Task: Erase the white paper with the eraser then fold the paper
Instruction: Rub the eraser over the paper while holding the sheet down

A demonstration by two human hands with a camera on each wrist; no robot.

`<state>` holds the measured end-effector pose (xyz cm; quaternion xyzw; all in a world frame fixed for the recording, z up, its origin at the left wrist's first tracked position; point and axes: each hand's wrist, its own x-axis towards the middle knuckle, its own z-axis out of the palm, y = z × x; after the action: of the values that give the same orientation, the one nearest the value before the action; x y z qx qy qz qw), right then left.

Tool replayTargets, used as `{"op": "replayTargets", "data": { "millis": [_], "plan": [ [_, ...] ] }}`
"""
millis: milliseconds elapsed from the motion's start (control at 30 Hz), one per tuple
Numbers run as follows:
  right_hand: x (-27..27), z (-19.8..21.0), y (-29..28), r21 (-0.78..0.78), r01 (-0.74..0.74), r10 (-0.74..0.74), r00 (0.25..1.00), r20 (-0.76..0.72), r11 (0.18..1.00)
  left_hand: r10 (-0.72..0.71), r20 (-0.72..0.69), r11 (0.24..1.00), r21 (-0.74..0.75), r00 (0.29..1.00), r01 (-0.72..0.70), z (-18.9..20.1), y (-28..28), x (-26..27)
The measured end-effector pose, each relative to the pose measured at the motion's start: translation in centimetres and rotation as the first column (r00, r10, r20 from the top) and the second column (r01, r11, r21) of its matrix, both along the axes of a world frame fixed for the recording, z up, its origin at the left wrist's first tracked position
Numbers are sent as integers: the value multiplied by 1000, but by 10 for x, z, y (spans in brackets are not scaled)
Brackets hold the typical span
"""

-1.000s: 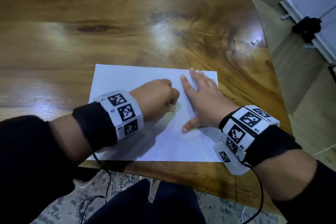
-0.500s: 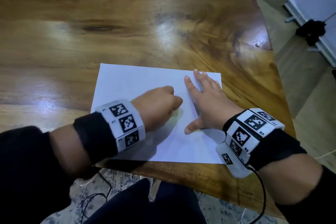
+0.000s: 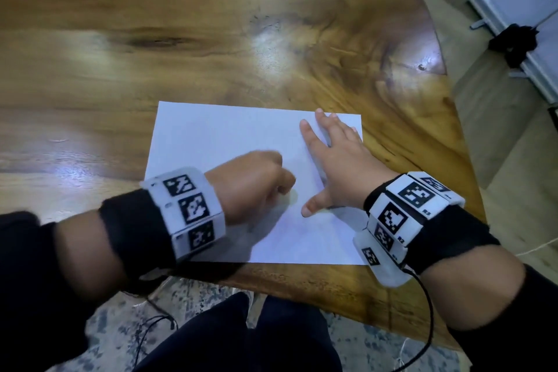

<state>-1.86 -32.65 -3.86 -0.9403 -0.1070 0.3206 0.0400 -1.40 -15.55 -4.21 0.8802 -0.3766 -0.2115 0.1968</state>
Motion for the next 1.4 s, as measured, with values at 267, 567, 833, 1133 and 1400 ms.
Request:
{"op": "replayTargets", "data": {
  "millis": [267, 567, 833, 1133, 1400],
  "plan": [
    [-2, -1, -2, 25, 0, -1, 1000, 6, 1000, 101, -67, 995, 19, 993, -100, 6, 9, 22],
    [-7, 3, -6, 46, 44, -45, 999, 17, 998, -31, -32, 996, -85, 999, 28, -11, 22, 38],
    [-9, 1, -15, 92, 56, -59, 998, 23, 994, 123, -201, 988, -69, 972, -139, -15, 68, 25],
    [-4, 0, 4, 119, -38, 30, 998, 63, 992, 7, -106, 997, -79, 994, -15, -14, 73, 41],
    [-5, 1, 9, 114, -53, 48, 998, 41, 992, 206, 107, 972, -138, 973, -190, 5, 40, 46]
  ]
}}
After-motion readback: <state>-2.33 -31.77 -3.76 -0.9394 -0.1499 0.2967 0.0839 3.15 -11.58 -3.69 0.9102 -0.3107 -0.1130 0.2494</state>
